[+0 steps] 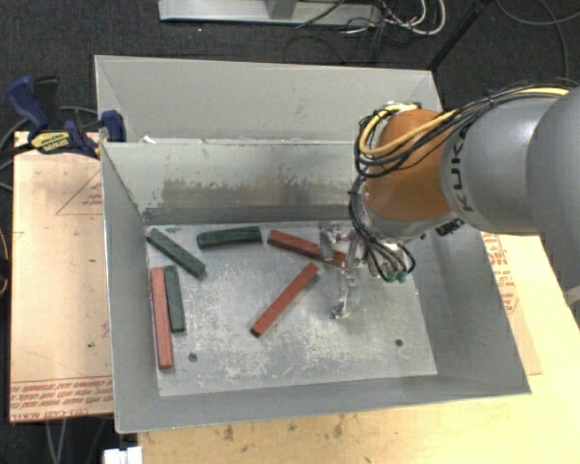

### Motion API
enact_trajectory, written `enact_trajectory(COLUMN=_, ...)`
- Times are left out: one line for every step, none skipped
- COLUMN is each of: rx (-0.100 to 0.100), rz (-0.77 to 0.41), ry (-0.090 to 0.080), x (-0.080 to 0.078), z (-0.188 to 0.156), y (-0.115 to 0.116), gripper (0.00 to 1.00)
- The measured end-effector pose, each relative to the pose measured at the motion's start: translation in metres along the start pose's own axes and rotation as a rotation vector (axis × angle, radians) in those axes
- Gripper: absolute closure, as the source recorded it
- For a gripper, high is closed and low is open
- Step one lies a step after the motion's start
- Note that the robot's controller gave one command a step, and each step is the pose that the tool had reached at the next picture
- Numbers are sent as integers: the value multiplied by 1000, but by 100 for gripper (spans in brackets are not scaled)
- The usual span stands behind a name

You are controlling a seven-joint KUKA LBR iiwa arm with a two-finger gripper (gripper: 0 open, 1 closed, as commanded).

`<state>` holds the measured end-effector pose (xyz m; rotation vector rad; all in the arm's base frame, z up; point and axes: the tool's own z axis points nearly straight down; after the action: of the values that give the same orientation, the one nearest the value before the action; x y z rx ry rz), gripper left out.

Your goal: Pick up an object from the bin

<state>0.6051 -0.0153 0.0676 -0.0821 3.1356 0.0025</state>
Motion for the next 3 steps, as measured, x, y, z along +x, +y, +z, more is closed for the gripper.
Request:
enact_trajectory(rx=0, rz=-309, ry=-4, x=-2, z=-5, y=45, gripper=0)
enact_trajectory(rx=-4, rz=-606, ry=5, x=37, z=-3, y=118, gripper=0)
enact_trajectory(rx=-1, rz=-601, ry=4, x=36, z=-3, y=114, gripper=100)
